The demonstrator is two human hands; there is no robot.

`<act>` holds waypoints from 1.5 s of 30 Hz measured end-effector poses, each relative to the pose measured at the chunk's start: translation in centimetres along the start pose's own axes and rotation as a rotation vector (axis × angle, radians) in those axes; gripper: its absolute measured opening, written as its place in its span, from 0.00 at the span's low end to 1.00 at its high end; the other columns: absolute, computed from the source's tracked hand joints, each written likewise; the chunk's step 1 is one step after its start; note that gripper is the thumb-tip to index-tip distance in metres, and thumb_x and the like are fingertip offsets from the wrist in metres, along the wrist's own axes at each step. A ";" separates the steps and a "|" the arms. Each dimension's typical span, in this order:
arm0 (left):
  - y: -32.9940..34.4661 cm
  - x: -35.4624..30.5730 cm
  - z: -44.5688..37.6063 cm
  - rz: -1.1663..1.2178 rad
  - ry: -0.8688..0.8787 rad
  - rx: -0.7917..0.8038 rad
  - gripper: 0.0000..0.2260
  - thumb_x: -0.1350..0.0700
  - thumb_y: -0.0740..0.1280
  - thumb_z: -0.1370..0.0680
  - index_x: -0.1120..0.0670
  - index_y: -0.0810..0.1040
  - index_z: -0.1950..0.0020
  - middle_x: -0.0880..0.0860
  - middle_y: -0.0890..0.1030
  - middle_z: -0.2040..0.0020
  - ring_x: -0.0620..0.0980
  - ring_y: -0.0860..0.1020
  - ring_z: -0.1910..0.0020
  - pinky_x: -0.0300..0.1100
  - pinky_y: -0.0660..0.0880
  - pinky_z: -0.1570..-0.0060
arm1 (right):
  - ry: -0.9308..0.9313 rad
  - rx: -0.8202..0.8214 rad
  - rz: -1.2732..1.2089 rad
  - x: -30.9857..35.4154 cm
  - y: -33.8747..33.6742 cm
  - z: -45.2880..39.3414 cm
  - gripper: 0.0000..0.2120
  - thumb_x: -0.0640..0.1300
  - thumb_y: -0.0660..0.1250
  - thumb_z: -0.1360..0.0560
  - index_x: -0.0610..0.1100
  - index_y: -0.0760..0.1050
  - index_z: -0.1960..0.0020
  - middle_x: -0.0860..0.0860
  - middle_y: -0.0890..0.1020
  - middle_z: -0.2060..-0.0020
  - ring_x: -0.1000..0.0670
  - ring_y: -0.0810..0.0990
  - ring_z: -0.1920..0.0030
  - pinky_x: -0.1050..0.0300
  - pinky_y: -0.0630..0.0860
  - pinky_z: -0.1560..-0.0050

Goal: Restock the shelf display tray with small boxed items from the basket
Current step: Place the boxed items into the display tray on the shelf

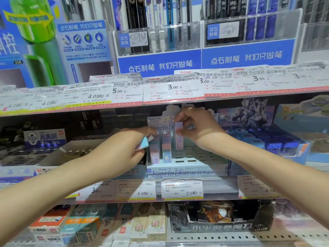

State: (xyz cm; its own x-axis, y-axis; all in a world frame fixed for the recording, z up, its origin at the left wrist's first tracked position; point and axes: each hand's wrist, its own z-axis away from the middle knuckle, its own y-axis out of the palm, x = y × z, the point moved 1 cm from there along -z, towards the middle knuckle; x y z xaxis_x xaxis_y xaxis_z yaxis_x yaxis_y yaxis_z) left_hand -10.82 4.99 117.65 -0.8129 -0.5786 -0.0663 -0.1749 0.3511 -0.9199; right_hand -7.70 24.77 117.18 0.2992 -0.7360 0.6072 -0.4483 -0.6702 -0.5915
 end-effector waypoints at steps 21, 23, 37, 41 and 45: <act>-0.2 0.6 0.1 -0.023 0.056 0.107 0.31 0.63 0.59 0.25 0.36 0.59 0.28 0.50 0.58 0.74 0.45 0.64 0.75 0.36 0.61 0.76 | -0.068 0.084 0.131 -0.2 0.7 0.3 0.08 0.32 0.67 0.30 0.42 0.79 0.54 0.45 0.78 0.52 0.47 0.77 0.53 0.61 0.74 0.50; -0.1 0.7 0.1 -0.024 0.054 0.115 0.31 0.63 0.59 0.25 0.35 0.59 0.29 0.50 0.58 0.74 0.46 0.63 0.75 0.37 0.60 0.76 | -0.132 0.033 0.216 0.0 0.6 0.4 0.09 0.34 0.65 0.29 0.41 0.81 0.52 0.49 0.75 0.53 0.50 0.76 0.53 0.67 0.72 0.51; -1.1 -0.7 0.2 0.001 -0.001 -0.040 0.10 0.64 0.62 0.25 0.49 0.74 0.61 0.47 0.65 0.76 0.39 0.70 0.77 0.31 0.63 0.75 | -0.042 0.255 0.365 1.4 -1.2 -0.2 0.18 0.30 0.56 0.27 0.40 0.79 0.45 0.45 0.82 0.45 0.47 0.77 0.43 0.63 0.70 0.47; -2.0 -1.0 -0.1 0.313 -0.117 -0.158 0.05 0.58 0.66 0.26 0.58 0.73 0.57 0.50 0.73 0.73 0.50 0.72 0.74 0.41 0.68 0.71 | -0.103 0.100 0.154 2.3 -2.1 0.8 0.16 0.32 0.60 0.28 0.46 0.79 0.48 0.53 0.82 0.52 0.59 0.78 0.53 0.66 0.73 0.47; -2.1 -2.6 -0.1 0.854 -0.173 0.162 0.10 0.63 0.65 0.24 0.59 0.73 0.66 0.49 0.68 0.82 0.45 0.61 0.82 0.34 0.57 0.80 | -0.186 0.259 -0.186 3.8 -2.1 2.2 0.12 0.36 0.68 0.31 0.48 0.76 0.50 0.51 0.81 0.57 0.56 0.79 0.57 0.63 0.76 0.51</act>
State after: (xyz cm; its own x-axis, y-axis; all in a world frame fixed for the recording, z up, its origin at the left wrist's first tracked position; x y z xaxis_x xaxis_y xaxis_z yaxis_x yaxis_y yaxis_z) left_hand -8.39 5.78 119.83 -0.5326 -0.2746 -0.8006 0.5445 0.6130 -0.5725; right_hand -3.72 23.20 119.56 0.5140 -0.5882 0.6243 -0.1510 -0.7785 -0.6092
